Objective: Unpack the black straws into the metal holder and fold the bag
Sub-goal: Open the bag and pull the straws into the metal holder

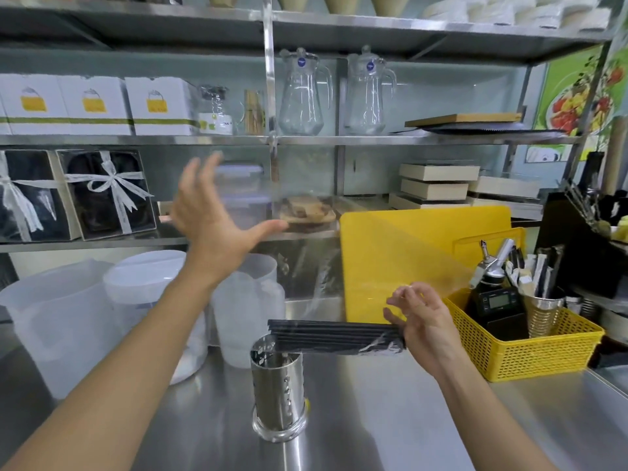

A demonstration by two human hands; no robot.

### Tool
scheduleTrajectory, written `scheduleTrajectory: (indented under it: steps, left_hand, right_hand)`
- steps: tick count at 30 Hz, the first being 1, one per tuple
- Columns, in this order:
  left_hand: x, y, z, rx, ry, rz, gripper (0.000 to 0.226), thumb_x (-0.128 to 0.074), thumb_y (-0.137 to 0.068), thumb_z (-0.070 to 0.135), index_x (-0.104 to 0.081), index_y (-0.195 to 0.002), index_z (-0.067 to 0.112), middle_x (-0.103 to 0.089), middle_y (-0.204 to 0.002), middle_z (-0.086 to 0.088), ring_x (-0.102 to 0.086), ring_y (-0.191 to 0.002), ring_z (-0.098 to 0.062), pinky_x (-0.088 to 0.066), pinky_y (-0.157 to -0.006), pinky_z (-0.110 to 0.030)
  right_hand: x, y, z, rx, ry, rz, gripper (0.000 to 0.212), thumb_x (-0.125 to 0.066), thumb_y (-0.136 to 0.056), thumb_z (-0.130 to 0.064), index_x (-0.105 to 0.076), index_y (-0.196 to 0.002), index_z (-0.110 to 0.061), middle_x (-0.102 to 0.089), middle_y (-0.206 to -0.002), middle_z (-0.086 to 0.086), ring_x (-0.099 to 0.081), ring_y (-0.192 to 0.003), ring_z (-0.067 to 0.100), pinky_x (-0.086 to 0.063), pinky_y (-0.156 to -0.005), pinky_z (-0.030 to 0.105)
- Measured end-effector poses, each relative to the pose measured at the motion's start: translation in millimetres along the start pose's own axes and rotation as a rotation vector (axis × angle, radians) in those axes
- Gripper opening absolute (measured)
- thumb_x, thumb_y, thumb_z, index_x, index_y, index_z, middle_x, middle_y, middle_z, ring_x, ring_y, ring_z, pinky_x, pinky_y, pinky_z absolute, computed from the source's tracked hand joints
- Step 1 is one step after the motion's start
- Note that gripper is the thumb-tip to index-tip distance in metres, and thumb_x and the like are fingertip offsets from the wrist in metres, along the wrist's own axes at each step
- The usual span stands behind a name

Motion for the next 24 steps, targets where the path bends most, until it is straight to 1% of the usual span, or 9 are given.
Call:
scheduleTrajectory:
  steps: [2, 4, 6, 8, 14, 16, 19, 21, 24]
  left_hand:
    - [4.7, -2.5, -20.4, 0.272, 0.245, -0.094, 0.127, -0.075, -0.042, 0.069, -0.001, -0.141, 0.039, -0.021, -0.152, -0.012, -0.034, -0.135, -0.027, -0.029, -0.109, -0.053]
    - [5.3, 1.6, -28.9, 0.484, 0.56, -0.292, 0.118, -0.084, -0.048, 0.046, -0.015, -0.142, 0.025, -0.059, -0.127, -0.01, -0.058, -0.113, -0.02, -0.045, -0.097, -0.038]
    - [1.6, 6.4, -35.0, 0.528, 0.674, -0.367, 0.06, -0.08, -0.065, 0.021, -0.055, -0.116, 0.003, -0.076, -0.078, -0.001, -0.07, -0.077, -0.016, -0.056, -0.076, -0.024]
    - [-0.4, 10.4, -35.8, 0.517, 0.658, -0.281, 0.007, -0.069, -0.076, 0.001, -0.067, -0.081, 0.006, -0.072, -0.058, 0.001, -0.069, -0.06, -0.014, -0.058, -0.066, -0.02]
    - [-24.9, 12.2, -28.7, 0.507, 0.618, -0.234, 0.012, -0.07, -0.077, 0.007, -0.067, -0.072, 0.016, -0.071, -0.059, 0.004, -0.067, -0.064, -0.015, -0.056, -0.068, -0.025]
    - [-31.6, 11.7, -24.4, 0.486, 0.602, -0.219, 0.012, -0.069, -0.078, 0.007, -0.066, -0.072, 0.016, -0.07, -0.059, 0.007, -0.067, -0.059, -0.009, -0.054, -0.062, -0.019]
    - [-33.3, 8.3, -21.3, 0.492, 0.588, -0.187, 0.012, -0.069, -0.079, 0.009, -0.065, -0.073, 0.019, -0.07, -0.06, 0.008, -0.066, -0.061, -0.008, -0.053, -0.063, -0.019]
    - [-29.2, 7.0, -15.0, 0.48, 0.608, -0.187, 0.009, -0.069, -0.079, 0.01, -0.065, -0.075, 0.017, -0.07, -0.07, 0.0, -0.067, -0.063, -0.012, -0.053, -0.067, -0.021]
    - [-20.6, 1.2, 5.6, 0.387, 0.644, -0.176, 0.005, -0.067, -0.08, 0.008, -0.066, -0.078, 0.013, -0.068, -0.071, -0.003, -0.067, -0.057, -0.004, -0.052, -0.058, -0.013]
  right_hand:
    - [2.2, -1.3, -6.4, 0.02, -0.024, -0.001, 0.042, -0.091, -0.04, -0.042, -0.064, -0.066, -0.024, -0.067, -0.069, -0.004, -0.067, -0.069, 0.013, -0.054, -0.069, 0.032]
    - [4.3, -3.5, -11.1, 0.032, 0.004, 0.022, 0.041, -0.091, -0.039, -0.043, -0.064, -0.066, -0.026, -0.067, -0.069, -0.005, -0.066, -0.069, 0.012, -0.051, -0.071, 0.034]
    - [5.6, -5.1, -13.1, 0.041, 0.063, 0.072, 0.036, -0.088, -0.045, -0.043, -0.063, -0.067, -0.027, -0.068, -0.069, -0.005, -0.067, -0.07, 0.012, -0.048, -0.074, 0.036]
    - [5.5, -3.6, -15.1, 0.027, 0.134, 0.138, 0.018, -0.077, -0.064, -0.038, -0.063, -0.069, -0.027, -0.069, -0.068, -0.004, -0.066, -0.074, 0.015, -0.045, -0.075, 0.036]
    - [12.1, -6.8, 3.4, -0.08, 0.319, 0.351, 0.02, -0.041, -0.097, -0.027, -0.055, -0.092, -0.013, -0.046, -0.068, 0.003, -0.042, -0.061, 0.014, -0.034, -0.059, 0.027]
    - [18.6, -8.5, 8.3, -0.149, 0.214, 0.333, 0.018, -0.043, -0.096, -0.017, -0.054, -0.107, -0.008, -0.048, -0.078, 0.001, -0.043, -0.07, 0.012, -0.033, -0.064, 0.026]
    - [29.1, -7.0, 8.0, -0.229, 0.141, 0.262, 0.039, -0.042, -0.086, 0.013, -0.047, -0.121, -0.001, -0.052, -0.104, 0.001, -0.047, -0.106, 0.015, -0.037, -0.083, 0.026]
    - [34.2, -4.7, 3.0, -0.202, 0.197, 0.275, 0.035, -0.044, -0.085, 0.016, -0.051, -0.117, 0.005, -0.053, -0.112, 0.003, -0.042, -0.117, 0.016, -0.032, -0.098, 0.029]
    - [40.3, -4.8, -5.6, -0.139, 0.208, 0.33, 0.013, -0.054, -0.084, 0.006, -0.062, -0.094, 0.002, -0.062, -0.094, 0.006, -0.054, -0.099, 0.018, -0.039, -0.088, 0.026]
Point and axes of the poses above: each hand's wrist, its own y-axis away from the middle knuckle, its own x-axis out of the back of the hand, z = x × y, the point moved 1 cm from there along -y, towards the middle knuckle
